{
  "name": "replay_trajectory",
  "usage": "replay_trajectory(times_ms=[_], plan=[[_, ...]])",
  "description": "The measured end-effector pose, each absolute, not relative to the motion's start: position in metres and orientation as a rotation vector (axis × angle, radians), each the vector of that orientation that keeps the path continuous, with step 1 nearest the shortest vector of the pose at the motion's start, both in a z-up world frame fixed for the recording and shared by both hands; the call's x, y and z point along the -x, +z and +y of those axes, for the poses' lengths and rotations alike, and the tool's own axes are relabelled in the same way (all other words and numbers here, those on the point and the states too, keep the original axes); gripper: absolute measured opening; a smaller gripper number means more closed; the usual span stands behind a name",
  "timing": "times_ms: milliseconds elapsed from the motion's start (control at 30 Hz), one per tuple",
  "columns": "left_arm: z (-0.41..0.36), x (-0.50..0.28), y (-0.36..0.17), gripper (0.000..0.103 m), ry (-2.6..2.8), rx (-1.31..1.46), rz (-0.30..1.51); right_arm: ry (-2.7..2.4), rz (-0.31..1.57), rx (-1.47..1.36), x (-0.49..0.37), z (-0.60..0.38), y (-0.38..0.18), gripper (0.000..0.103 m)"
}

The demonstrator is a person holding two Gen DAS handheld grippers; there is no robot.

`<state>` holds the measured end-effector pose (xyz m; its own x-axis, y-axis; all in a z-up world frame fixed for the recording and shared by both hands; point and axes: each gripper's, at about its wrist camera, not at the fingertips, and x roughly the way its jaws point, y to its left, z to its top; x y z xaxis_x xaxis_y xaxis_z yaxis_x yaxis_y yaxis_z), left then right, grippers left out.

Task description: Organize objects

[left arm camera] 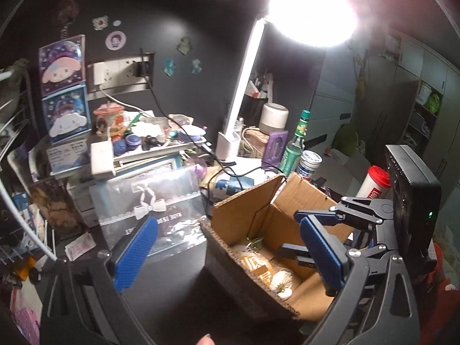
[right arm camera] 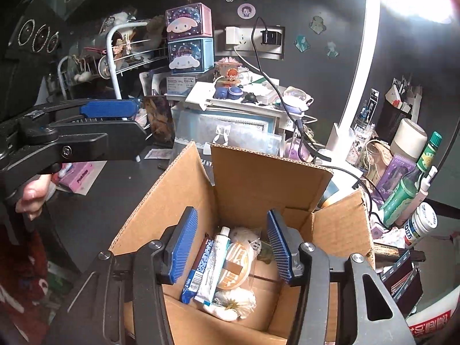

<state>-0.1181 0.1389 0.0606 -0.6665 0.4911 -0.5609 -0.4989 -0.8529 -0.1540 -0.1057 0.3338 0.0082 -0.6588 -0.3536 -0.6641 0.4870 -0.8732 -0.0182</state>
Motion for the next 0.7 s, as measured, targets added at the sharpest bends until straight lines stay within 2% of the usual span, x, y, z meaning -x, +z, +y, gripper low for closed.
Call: replay_trajectory(times_ms=[67, 133, 200, 333, 400, 700], plan=[[0.126, 0.109, 0.059, 0.098, 2.54, 0.806, 0.015, -2.507, 0.294, -0.902, 0.1, 0.332, 0.01, 0.061], [0.115, 0.1, 0.055, 0.098, 2.608, 0.804, 0.02, -2.513, 0.303, -0.866, 0.094, 0.33, 0.012, 0.064], [0.107, 0.093, 0.051, 0.098, 2.646, 0.815, 0.002, -2.501, 0.296, -0.836, 0.09, 0.329, 0.014, 0.074], [0.095, 0.081, 0.043, 0.098, 2.713, 0.838, -0.035, -2.513, 0.295, -0.749, 0.082, 0.329, 0.021, 0.084], [0.091, 0.073, 0.041, 0.098, 2.758, 0.821, -0.042, -2.521, 0.275, -0.7, 0.078, 0.331, 0.024, 0.094], [0.083, 0.057, 0.035, 0.099, 2.847, 0.788, -0.058, -2.47, 0.183, -0.494, 0.067, 0.343, 0.03, 0.1]])
